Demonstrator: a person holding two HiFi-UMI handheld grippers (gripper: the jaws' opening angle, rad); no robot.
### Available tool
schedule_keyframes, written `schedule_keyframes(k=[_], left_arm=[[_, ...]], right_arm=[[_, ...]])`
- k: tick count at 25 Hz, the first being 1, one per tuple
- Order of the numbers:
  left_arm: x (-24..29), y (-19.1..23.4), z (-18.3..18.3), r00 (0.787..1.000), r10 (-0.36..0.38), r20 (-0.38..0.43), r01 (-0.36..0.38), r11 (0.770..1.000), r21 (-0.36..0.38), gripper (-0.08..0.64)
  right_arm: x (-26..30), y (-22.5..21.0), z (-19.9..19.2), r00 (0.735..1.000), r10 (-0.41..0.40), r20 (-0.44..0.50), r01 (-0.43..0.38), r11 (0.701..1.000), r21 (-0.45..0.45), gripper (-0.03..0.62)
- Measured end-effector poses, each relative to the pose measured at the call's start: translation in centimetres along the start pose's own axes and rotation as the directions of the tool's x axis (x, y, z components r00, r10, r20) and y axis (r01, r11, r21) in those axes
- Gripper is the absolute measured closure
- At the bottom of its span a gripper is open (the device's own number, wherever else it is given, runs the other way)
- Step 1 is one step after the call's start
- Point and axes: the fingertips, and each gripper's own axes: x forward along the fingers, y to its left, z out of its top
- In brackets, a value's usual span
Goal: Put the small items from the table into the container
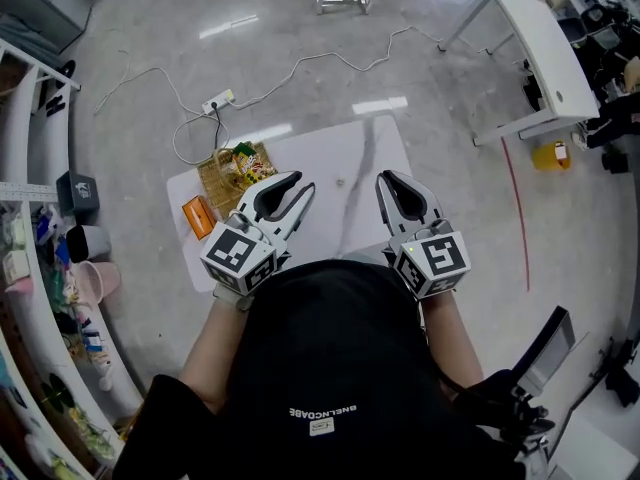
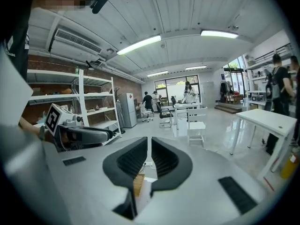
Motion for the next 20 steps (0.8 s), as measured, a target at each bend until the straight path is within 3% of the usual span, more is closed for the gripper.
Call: schedule_keyframes(k=[4,8,13,17,20], left_arm=[[0.6,-0.3,0.3,1.0,-0.02,-0.008,0.02,1.0,0.016,0.449],[0.5,0.1,0.4,1.0,-0.002,-0.002,0.002,1.0,-0.015,0.45],[0.1,0.2,-0.1,1.0,0.005,-0.017,-0.005,1.0,0.03,0.455],[-0.2,0.9,0.3,0.999,0.032,0.014,-0.031,0.998,-0.064,0.454],[-0.6,0.8,-0.1,1.0,0.016,0.02,-0.015,0.998,-0.058,0.454]], right_arm=[[-0.2,-0.4,0.2,1.0,-0.01,-0.005,0.01,1.0,0.012,0.557],[-0.2,-0.6,-0.5,1.0,0.004,0.002,-0.004,1.0,0.009,0.557],[0.2,-0.2,-0.4,1.0,0.009,0.0,-0.009,1.0,0.018,0.557],[0.1,-0.1,-0.8,1.0,0.001,-0.012,0.0,1.0,0.024,0.557],[0.2,0.1,-0.9,1.0,0.012,-0.006,-0.012,1.0,0.022,0.557]])
